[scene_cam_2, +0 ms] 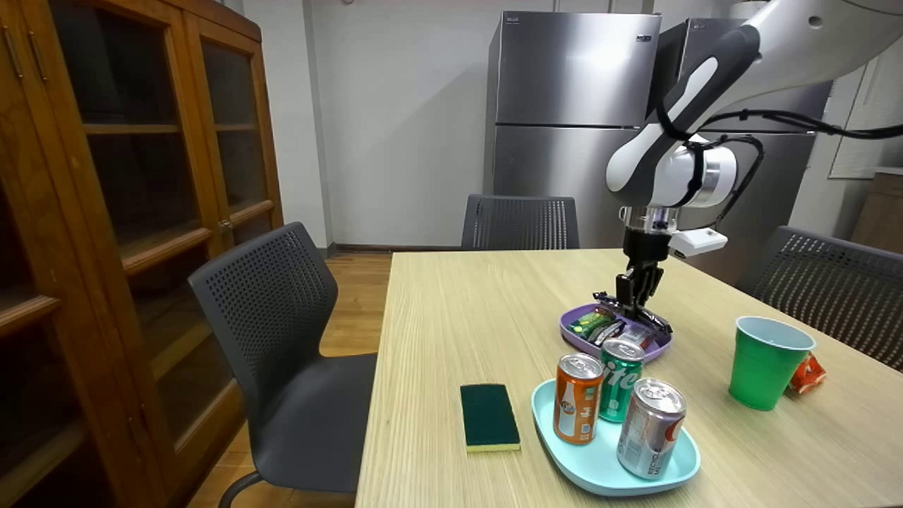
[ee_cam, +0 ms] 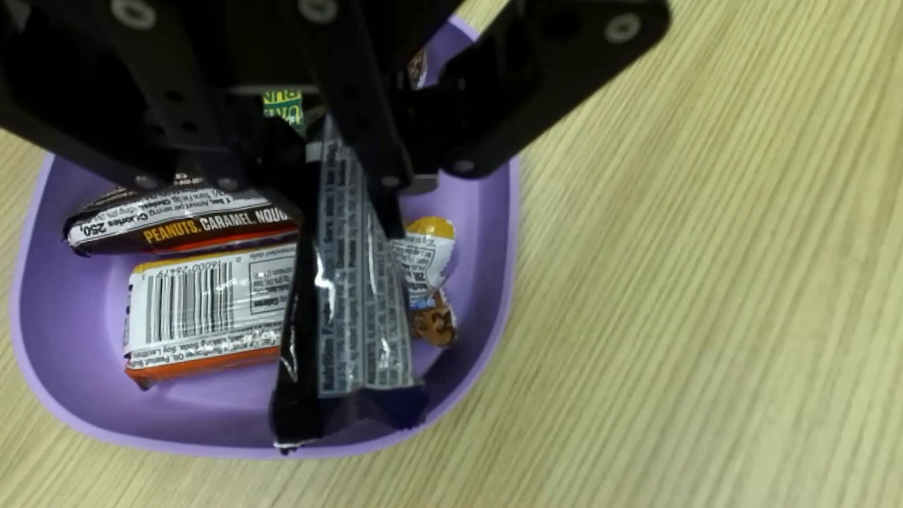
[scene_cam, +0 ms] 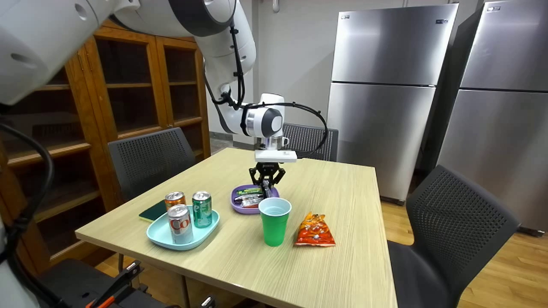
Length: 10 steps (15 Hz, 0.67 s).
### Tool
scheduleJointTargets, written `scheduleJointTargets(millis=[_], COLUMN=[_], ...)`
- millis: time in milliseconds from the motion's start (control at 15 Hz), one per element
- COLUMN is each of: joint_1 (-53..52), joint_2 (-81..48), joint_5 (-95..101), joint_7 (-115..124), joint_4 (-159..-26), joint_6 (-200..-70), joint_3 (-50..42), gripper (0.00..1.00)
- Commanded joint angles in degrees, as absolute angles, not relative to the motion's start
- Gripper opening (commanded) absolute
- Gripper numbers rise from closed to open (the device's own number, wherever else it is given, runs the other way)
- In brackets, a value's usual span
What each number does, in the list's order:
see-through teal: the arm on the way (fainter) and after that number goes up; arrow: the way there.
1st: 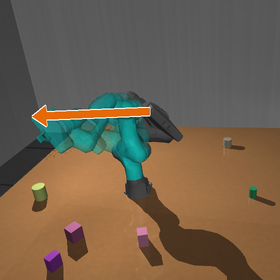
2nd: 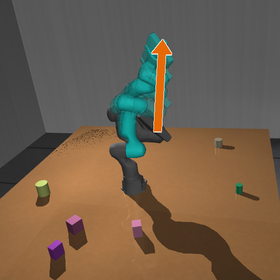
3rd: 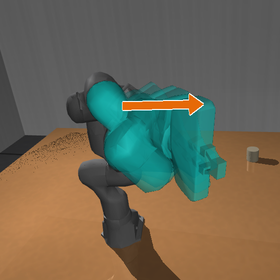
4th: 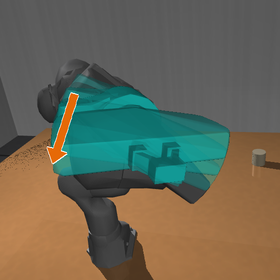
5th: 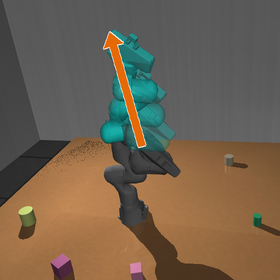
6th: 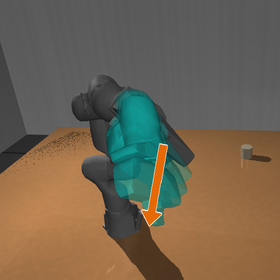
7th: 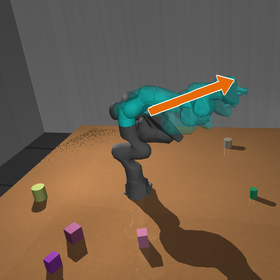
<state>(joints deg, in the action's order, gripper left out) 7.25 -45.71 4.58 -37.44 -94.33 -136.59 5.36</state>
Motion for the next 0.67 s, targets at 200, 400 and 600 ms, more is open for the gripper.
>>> scheduleJointTargets(millis=[200, 400, 600], joint_1=[7.94, 9.33, 10.57], joint_2=[-44.18, -41.40, -37.77], joint_5=[6.00, 5.18, 4.64], joint_7=[-39.32, -40.10, -40.27], joint_4=[-94.30, -97.09, -100.53], joint_6=[-134.63, -137.17, -138.45], joint_3=[5.70, 6.01, 5.73], gripper=[0.74, 0.95, 1.00])
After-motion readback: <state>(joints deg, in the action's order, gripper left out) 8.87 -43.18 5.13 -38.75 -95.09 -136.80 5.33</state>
